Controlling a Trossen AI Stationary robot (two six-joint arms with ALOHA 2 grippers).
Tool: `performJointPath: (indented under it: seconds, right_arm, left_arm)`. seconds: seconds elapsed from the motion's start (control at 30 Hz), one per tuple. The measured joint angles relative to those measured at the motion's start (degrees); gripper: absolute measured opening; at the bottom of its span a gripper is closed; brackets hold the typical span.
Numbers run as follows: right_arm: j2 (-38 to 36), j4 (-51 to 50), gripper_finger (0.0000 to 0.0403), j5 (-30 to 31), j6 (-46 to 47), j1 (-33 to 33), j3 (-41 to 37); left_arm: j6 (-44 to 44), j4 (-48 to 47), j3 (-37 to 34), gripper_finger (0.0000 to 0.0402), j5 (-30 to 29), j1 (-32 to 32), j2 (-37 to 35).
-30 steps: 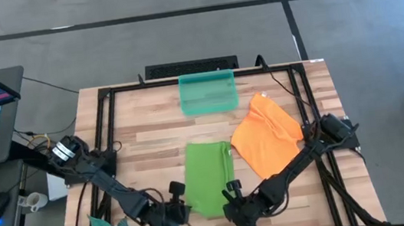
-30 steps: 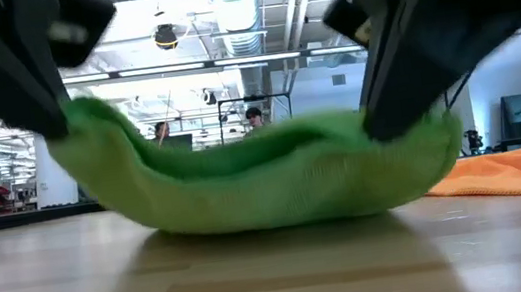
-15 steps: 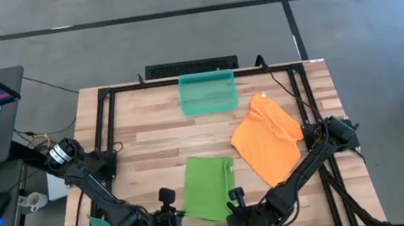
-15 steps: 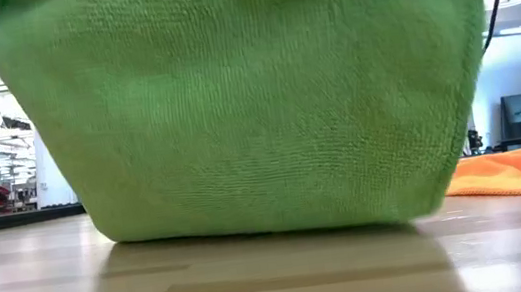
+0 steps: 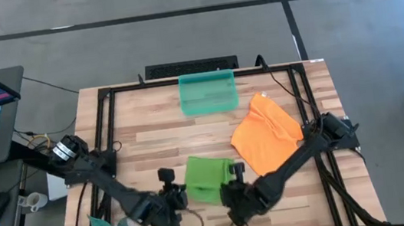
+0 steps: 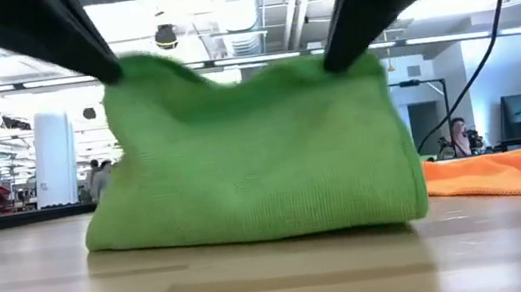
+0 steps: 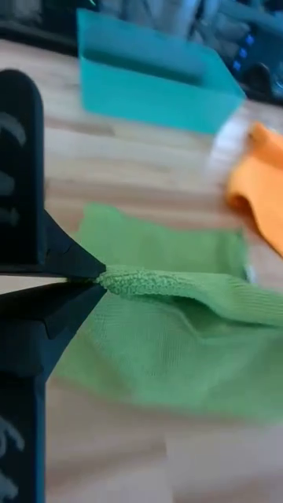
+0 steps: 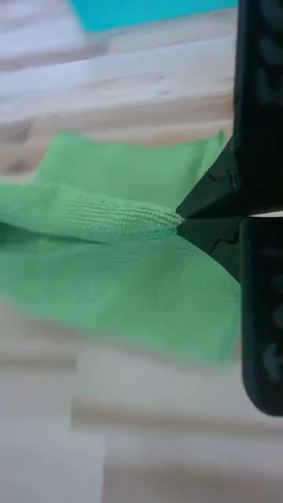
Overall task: Roll microfiber towels into tight, uniform cylinder then place into a basket
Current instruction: Fold the green microfiber towel
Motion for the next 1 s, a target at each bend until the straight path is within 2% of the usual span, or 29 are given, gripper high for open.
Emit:
performJointPath:
  seconds: [0.3,0.47,0.63,1.0]
  right_arm:
    - [0.11,0.04,0.0009,-0.42,7.49,-4.90,-5.77]
    - [0.11,0.57,0.0009,-1.07,10.95,-7.05,-8.34]
    - [0.13,1.85,0.0009,-1.54,11.61,-7.61,-9.19]
    - [0.13,2.56,0.0010,-1.72,11.56,-11.12,-9.21]
  left_arm:
    - [0.03,2.18,-4.92,0.0000,0.07,7.94,0.08]
    - [1.15,6.03,-6.79,0.0000,4.30,11.10,0.12]
    - [1.12,6.85,-6.83,0.0000,7.05,11.97,0.32]
    - [-0.04,6.29,-6.83,0.0002,7.37,12.32,0.32]
